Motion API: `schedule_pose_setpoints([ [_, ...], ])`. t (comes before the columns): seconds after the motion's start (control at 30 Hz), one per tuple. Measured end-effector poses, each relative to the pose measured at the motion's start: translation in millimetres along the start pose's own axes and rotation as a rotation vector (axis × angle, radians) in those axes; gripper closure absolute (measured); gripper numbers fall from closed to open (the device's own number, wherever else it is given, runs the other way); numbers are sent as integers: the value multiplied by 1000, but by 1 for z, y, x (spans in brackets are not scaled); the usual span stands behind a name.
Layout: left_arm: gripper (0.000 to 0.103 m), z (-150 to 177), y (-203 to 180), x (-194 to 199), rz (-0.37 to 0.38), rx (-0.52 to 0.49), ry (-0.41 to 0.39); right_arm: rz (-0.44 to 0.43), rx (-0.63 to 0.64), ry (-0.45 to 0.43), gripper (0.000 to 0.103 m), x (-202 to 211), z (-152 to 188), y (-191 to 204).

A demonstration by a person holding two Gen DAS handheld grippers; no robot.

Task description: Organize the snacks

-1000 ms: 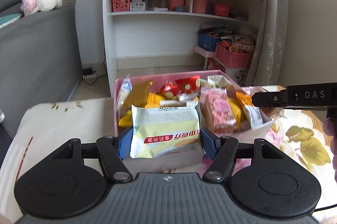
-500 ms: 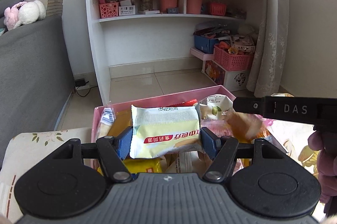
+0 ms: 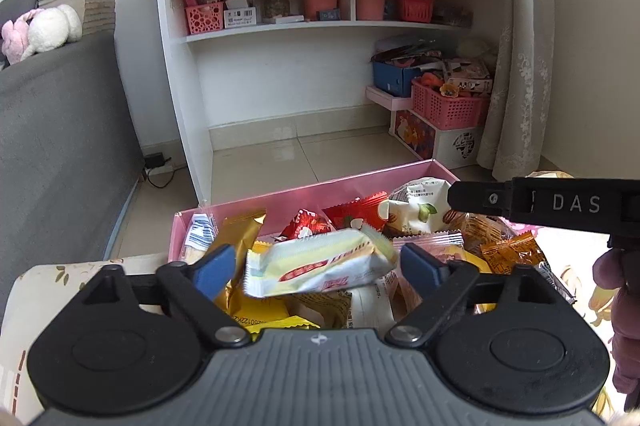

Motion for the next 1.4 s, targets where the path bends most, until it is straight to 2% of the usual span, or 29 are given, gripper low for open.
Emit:
schedule_pose_setpoints([
  [0.03,10,-1,1,2,3,5,-2,5,-2,0,52,2,0,0],
  [0.2,5,-5,2,12,-4,27,25,26,3,5,37,15,-4,3],
  [0.27,3,-6,2,20,-15,34,28,46,28,-2,27,23,-6,8],
  [0.37,0,-6,2,34,-32,33,39,58,67,2,21,37,-8,16],
  [0.6,0,-5,2,70,-66,64,88,78,112,16,15,79,-11,34],
  [0.8,0,4,6,102,-93,153,152,114,141,64,10,118,-10,48],
  [1.03,0,9,5,138,-161,139,189,146,187,99,3,159,-6,66],
  [1.13,0,13,6,154,-171,161,202,179,153,113,2,175,-2,70],
  [1.23,0,19,5,163,-184,135,238,191,110,133,2,187,7,71],
  [1.4,0,27,2,184,-238,124,224,249,157,135,2,203,20,81],
])
Point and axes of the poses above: each gripper's, at about its wrist camera, not at the fingertips, and x roughly against the way its jaws point, y to its left, z to its underside, the point moved 3 cm from there along -x, roughly the way its jaws point, and after that the axes turned 11 degrees about -y, right-handed, at the moved point
